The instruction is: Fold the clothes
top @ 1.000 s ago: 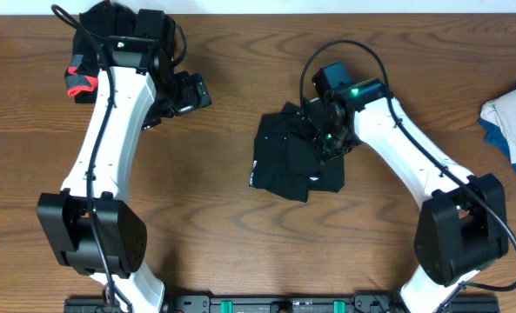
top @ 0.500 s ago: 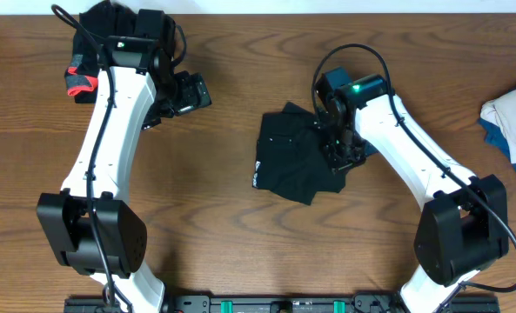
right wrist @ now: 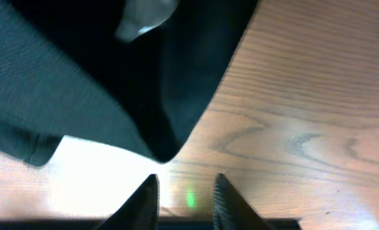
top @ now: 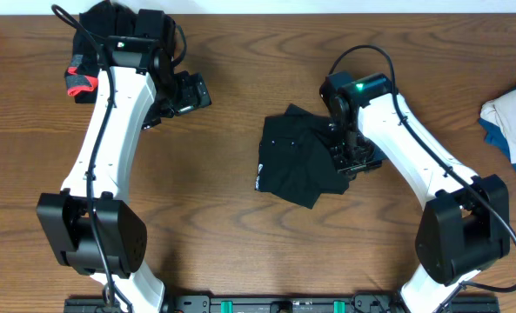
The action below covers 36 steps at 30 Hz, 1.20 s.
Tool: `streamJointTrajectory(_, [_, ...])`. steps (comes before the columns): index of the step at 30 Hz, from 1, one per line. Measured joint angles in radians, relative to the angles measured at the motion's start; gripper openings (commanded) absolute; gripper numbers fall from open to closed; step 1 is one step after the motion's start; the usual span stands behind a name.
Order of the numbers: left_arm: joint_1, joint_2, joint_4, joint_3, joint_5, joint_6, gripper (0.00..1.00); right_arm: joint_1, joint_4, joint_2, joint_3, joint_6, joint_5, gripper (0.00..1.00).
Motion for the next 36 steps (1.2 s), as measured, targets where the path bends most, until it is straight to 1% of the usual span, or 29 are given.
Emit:
streamJointTrajectory(1, [0.000,0.000,0.000,0.000,0.000,0.000,0.98,0.000,0.006,0.000,0.005,0.010,0.005,0.09])
streamJointTrajectory(3, [0.000,0.000,0.000,0.000,0.000,0.000,0.98,0.000,0.020,0.000,0.029,0.026,0.003,0.01])
streamJointTrajectory(6, [0.000,0.000,0.000,0.000,-0.001,0.001,0.98,0.000,0.056,0.000,0.095,0.035,-0.030,0.01])
streamJointTrajectory(10, [0.000,0.000,0.000,0.000,-0.023,0.002,0.98,0.000,0.187,0.000,0.169,0.015,-0.154,0.08])
streamJointTrajectory(14, [0.000,0.000,0.000,0.000,-0.057,0.004,0.98,0.000,0.280,0.000,0.173,-0.006,-0.315,0.13])
streamJointTrajectory(17, [0.000,0.000,0.000,0.000,-0.088,0.005,0.98,0.000,0.344,0.000,0.159,-0.017,-0.437,0.19])
streamJointTrajectory(22, [0.001,0.000,0.000,0.000,-0.128,0.005,0.98,0.000,0.413,0.000,0.090,-0.019,-0.548,0.21])
streamJointTrajectory(27, [0.015,0.000,0.000,0.000,-0.143,0.005,0.98,-0.012,0.528,0.000,0.003,-0.021,-0.685,0.23])
streamJointTrajectory(32, [0.025,0.000,0.000,0.000,-0.150,0.005,0.98,-0.041,0.634,0.000,-0.011,-0.021,-0.846,0.28])
streamJointTrajectory(36, [0.025,0.000,-0.001,0.000,-0.157,0.005,0.98,-0.042,0.644,0.000,-0.012,-0.021,-0.924,0.29])
